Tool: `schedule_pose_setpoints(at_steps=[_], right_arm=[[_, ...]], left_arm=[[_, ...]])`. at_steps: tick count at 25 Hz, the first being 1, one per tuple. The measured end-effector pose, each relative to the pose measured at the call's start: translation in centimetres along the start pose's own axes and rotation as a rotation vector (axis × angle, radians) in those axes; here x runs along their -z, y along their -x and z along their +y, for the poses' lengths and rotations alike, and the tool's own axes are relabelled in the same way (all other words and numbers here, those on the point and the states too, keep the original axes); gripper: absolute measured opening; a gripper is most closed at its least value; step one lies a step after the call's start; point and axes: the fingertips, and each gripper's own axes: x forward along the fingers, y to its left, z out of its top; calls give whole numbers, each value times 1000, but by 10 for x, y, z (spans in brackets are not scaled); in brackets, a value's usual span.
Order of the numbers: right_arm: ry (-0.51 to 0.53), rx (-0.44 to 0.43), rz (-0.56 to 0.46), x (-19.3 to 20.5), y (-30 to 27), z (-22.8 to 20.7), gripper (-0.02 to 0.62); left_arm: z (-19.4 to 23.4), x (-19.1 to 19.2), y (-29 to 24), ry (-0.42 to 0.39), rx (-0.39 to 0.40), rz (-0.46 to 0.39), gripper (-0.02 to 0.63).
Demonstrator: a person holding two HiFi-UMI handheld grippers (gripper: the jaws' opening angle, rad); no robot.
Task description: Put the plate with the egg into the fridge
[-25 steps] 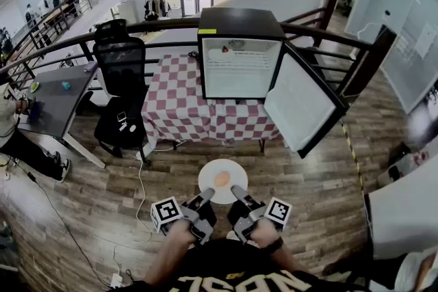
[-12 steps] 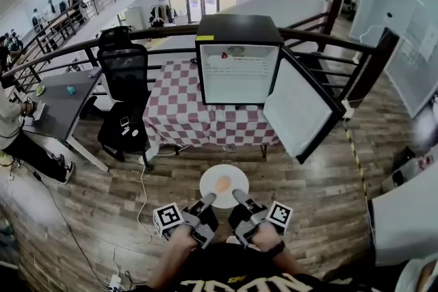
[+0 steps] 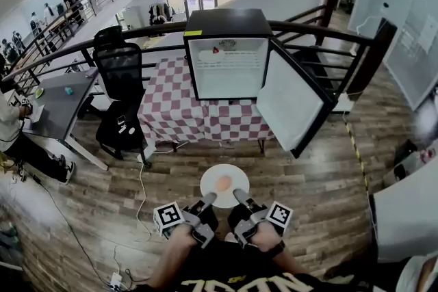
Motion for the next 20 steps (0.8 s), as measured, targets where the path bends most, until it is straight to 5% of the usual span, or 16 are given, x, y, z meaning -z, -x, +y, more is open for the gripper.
schedule_pose_setpoints(at_steps=[20], right_arm=[[-56,76,-30,-24,-53,-18,49]], left_arm=[[14,-51,-33,77,-13,-1,51]])
